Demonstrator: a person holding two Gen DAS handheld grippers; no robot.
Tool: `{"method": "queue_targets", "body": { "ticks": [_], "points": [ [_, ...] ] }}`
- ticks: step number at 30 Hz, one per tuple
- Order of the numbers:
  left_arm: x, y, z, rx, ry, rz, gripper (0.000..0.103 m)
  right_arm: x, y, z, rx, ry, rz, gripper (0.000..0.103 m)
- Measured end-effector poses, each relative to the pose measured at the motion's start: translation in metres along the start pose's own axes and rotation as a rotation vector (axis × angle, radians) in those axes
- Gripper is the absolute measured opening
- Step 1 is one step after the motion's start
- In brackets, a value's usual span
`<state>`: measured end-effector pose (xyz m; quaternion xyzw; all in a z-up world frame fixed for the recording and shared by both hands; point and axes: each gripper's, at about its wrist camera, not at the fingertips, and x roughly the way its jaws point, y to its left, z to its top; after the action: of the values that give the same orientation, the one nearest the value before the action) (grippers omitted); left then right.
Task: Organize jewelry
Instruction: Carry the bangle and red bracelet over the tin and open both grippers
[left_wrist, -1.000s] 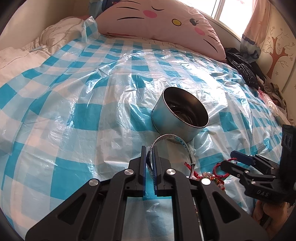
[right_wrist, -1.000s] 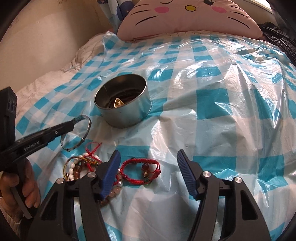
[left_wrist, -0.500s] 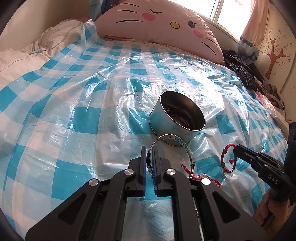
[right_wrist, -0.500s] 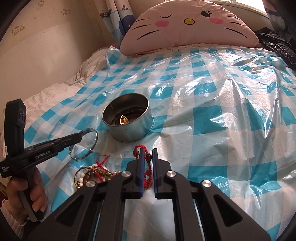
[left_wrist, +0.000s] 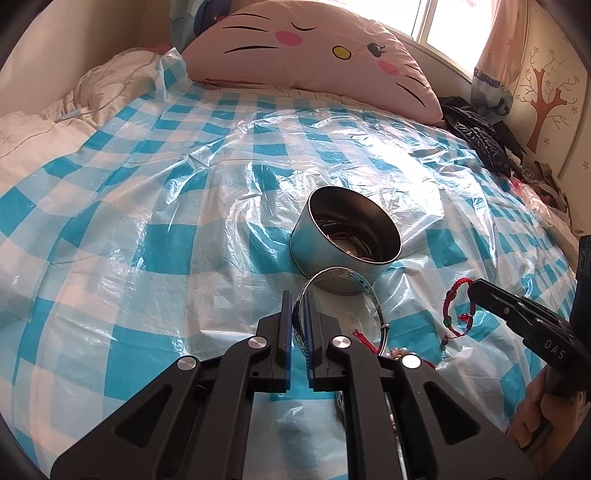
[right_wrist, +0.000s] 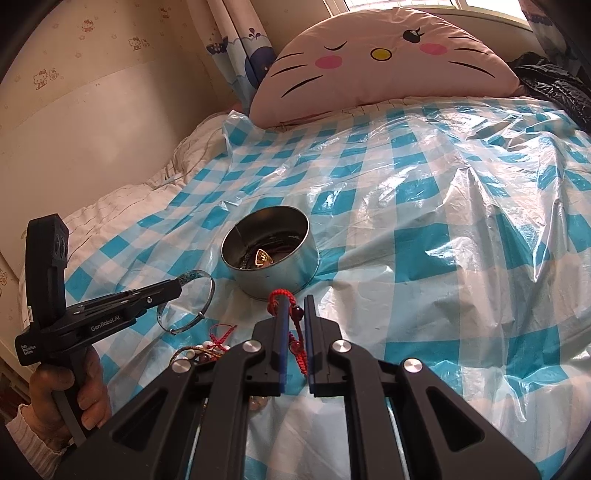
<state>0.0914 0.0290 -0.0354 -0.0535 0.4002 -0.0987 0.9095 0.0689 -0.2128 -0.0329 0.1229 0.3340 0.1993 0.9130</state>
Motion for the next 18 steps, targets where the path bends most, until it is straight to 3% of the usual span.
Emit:
{"method": "queue_targets", "body": {
  "ticks": [18],
  "points": [
    [-0.007, -0.012, 0.020, 0.015, -0.056, -0.022, 0.006, -0.010, 0.001, 0.018, 0.076, -0.075, 0.111, 0.009]
  ]
}}
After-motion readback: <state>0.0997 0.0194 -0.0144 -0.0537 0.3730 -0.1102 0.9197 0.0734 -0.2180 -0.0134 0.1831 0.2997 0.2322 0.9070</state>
